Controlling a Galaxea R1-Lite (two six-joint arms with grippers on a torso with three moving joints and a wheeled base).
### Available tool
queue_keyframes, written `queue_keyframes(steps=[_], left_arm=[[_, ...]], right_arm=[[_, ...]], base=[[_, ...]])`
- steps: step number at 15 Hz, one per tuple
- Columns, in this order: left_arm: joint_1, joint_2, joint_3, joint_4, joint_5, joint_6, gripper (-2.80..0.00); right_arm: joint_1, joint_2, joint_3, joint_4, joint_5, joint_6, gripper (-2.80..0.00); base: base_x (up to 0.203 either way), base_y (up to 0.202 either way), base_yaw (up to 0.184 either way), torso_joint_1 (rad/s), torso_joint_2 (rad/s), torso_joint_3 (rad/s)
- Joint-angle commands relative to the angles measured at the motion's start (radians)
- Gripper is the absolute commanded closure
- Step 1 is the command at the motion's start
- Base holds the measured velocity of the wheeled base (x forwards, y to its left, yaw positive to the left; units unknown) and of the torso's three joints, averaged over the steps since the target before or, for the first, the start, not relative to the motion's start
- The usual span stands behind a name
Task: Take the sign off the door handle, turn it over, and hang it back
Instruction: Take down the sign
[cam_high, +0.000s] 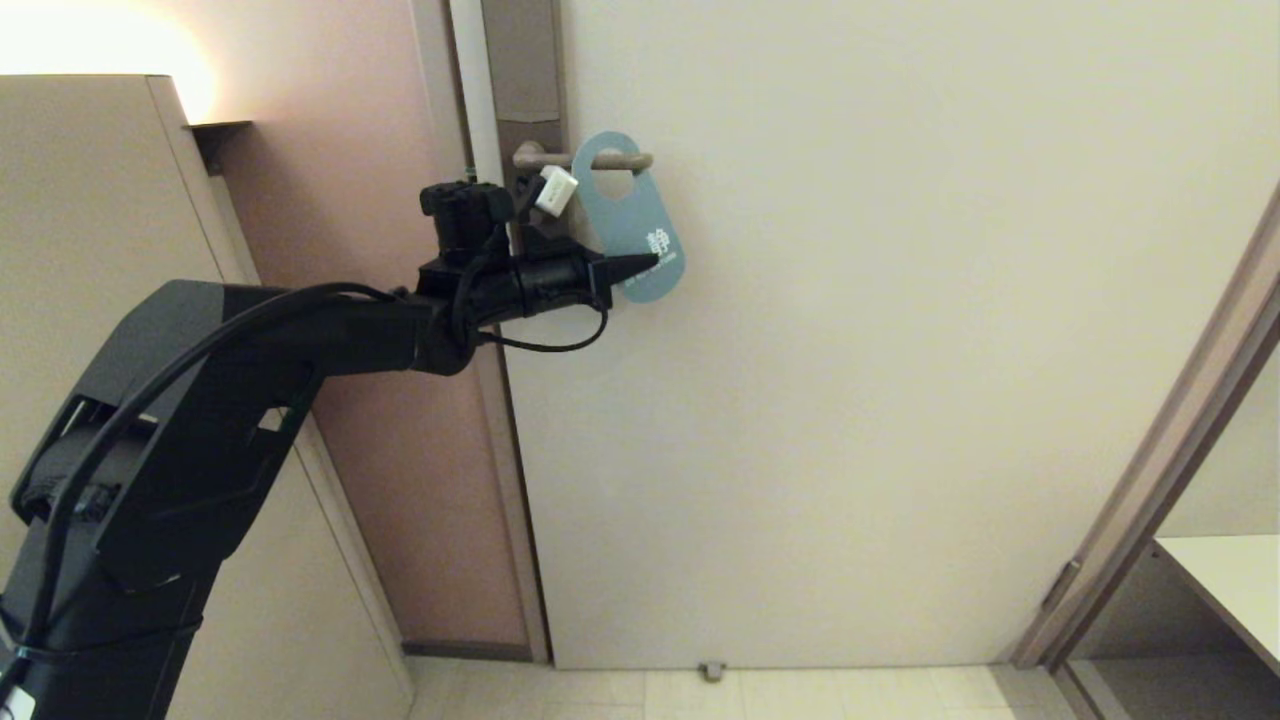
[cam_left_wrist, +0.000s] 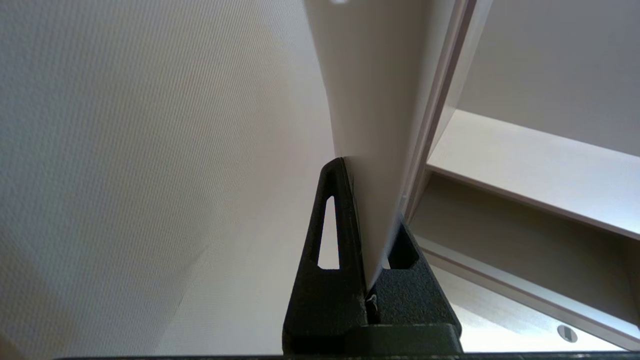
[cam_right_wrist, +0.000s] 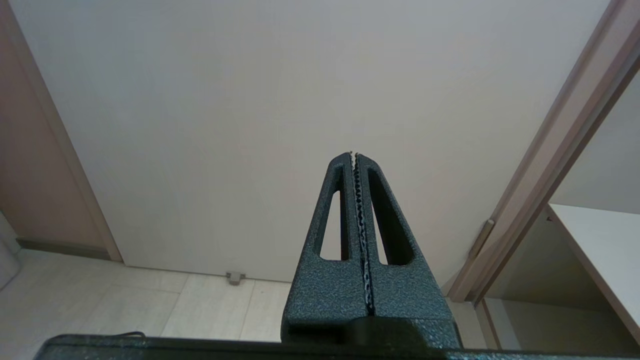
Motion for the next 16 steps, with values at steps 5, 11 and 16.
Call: queue_keyframes(steps=[5, 11, 16], left_arm=[[0.002, 0.01, -0.01, -0.004, -0.004, 0.0, 0.0], [0.006, 0.006, -0.012, -0.009, -0.005, 0.0, 0.0], [0.001, -0.009, -0.012, -0.027, -0.01, 0.003, 0.0]], right_arm=[[0.0, 0.001, 0.0, 0.0, 0.0, -0.001, 0.0], [0.0, 0.001, 0.0, 0.0, 0.0, -0.001, 0.0], [0.0, 0.001, 0.0, 0.0, 0.0, -0.001, 0.0]], base=[[0.0, 0.0, 0.0, 0.0, 0.0, 0.0], [0.0, 0.0, 0.0, 0.0, 0.0, 0.0], [0.0, 0.0, 0.0, 0.0, 0.0, 0.0]])
